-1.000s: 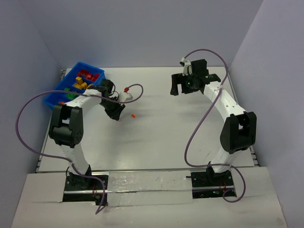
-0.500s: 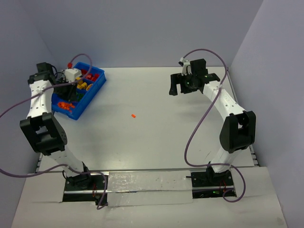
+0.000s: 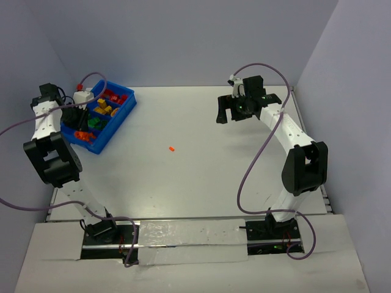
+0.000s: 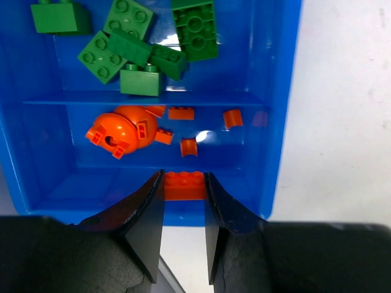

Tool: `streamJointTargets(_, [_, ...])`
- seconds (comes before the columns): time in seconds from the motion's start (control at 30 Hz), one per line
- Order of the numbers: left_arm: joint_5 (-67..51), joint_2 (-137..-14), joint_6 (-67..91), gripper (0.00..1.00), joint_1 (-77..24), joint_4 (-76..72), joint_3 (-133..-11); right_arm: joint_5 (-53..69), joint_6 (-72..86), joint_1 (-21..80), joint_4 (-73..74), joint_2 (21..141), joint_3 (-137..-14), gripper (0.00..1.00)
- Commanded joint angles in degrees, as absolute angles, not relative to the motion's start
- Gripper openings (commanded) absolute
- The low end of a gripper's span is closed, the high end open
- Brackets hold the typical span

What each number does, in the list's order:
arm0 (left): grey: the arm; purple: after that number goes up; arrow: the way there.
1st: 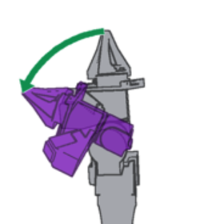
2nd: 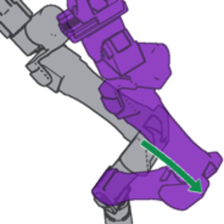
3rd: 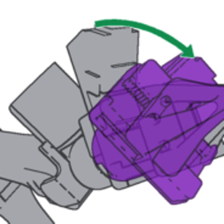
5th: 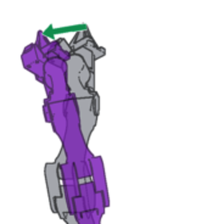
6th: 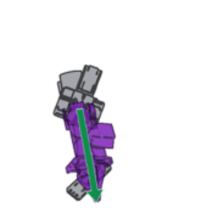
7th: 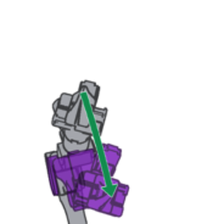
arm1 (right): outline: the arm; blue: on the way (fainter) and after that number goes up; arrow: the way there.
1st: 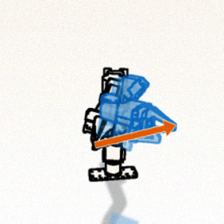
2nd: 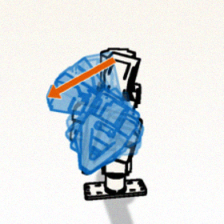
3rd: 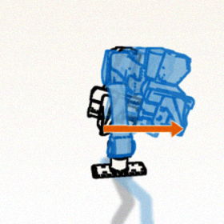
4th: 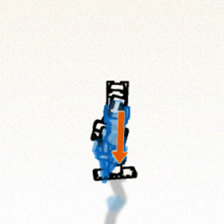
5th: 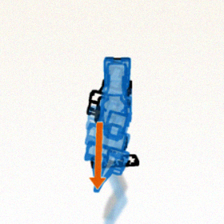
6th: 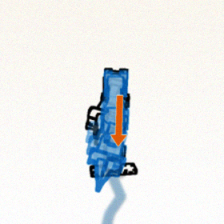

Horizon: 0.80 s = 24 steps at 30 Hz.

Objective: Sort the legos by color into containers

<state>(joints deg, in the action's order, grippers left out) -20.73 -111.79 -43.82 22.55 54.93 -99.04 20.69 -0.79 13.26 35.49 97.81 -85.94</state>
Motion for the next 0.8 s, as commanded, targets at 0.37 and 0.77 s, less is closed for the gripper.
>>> streamJointTargets(0.37, [-19.25,-111.97,-42.45,0.73,22.41,45.53,-95.63,21.27,-1.93,13.87,36.03,98.88,-88.84,1.00])
streamJointTargets(0.77, [-23.71,-96.11,-32.24,0.99,9.11,43.57,-94.09,20.94,-1.64,13.89,36.00,98.41,-88.94,1.00])
